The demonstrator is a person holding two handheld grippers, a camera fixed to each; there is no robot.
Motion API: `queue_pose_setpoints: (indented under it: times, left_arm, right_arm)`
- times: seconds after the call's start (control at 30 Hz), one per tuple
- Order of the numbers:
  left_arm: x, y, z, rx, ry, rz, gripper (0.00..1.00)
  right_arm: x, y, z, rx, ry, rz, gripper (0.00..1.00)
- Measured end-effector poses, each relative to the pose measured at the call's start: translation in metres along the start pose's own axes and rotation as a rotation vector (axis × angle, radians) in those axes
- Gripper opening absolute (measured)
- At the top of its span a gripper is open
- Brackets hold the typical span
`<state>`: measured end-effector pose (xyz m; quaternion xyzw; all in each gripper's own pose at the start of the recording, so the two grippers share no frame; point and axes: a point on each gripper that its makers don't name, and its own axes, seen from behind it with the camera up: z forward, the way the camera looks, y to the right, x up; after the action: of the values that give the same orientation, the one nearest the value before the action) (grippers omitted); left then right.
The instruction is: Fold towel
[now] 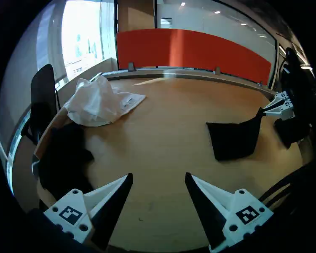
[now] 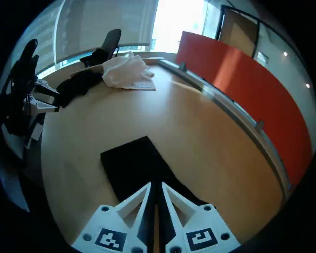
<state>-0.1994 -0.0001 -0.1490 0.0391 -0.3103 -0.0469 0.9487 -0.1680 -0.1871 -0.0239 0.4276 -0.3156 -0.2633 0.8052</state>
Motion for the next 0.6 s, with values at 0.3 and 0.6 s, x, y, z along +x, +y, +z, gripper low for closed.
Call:
queue_pose_setpoints:
  times: [0.3,0.6]
  left_arm:
    - [-0.005,-0.009,-0.012,0.025,0.005,-0.035,0.92]
    - [-0.013,-0.022,-0.025,0.062,0.005,-0.062,0.92]
  right_arm:
    - [0.028,-0.030,0.030,0.089,0.000,-0.074,0.03]
    - [0.032,-0.059,0.061,0.166,-0.031,-0.129,0.03]
